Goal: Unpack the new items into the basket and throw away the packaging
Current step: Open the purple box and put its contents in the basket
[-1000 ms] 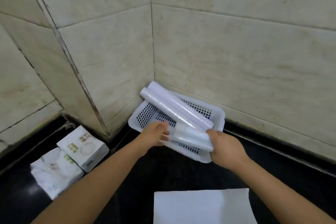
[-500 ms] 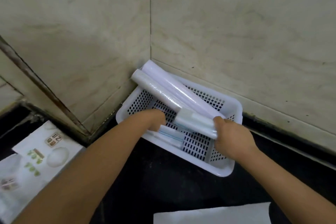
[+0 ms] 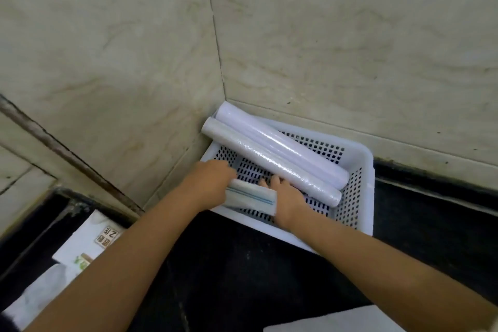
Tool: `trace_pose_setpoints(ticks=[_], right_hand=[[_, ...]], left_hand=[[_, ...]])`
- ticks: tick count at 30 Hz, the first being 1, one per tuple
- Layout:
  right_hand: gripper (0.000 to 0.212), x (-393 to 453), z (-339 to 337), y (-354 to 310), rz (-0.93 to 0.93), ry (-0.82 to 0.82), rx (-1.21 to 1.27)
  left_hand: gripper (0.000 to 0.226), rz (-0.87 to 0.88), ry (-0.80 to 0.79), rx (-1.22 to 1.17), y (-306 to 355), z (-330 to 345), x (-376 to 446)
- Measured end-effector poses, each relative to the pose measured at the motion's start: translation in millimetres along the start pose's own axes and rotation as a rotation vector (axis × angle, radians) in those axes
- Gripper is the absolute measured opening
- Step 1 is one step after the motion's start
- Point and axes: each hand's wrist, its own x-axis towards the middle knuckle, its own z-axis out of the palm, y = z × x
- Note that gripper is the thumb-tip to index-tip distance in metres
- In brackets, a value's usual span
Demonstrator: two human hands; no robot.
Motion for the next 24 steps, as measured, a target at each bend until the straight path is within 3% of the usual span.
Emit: trace_pose_setpoints(ticks=[3,6,11,13,16,17,24], right_hand=[[0.03,-5,4,6,-0.061,-0.087,0.32],[0.051,-13,-9,23,-0.155,-0.251,0.356],[0.066,-31,-30,47,-0.044,-0.439,0.376],[0.057,-38,-34,50,-0.037,-0.417,0.281],[0.016,-50,-35,54,-0.038,-0.318,0.185],[0.012,-56,-36,56,-0.049,-0.273,0.168],[0.03,-120,-62,68,-0.181,0.002,0.088]], left_hand=[[0.025,-0.025,-0.037,0.008,4,4,9],[0.025,-0.029,-0.043,0.027,10,9,19],[0.035,0.031,-0.198,0.167,28,17,31],[0.042,0.045,-0.293,0.229,33,18,32],[0.057,0.036,-0.392,0.278,38,15,31],[0.06,0.03,-0.394,0.278,39,12,30],[0.041,0.003,-0.108,0.136,64,-12,-4]])
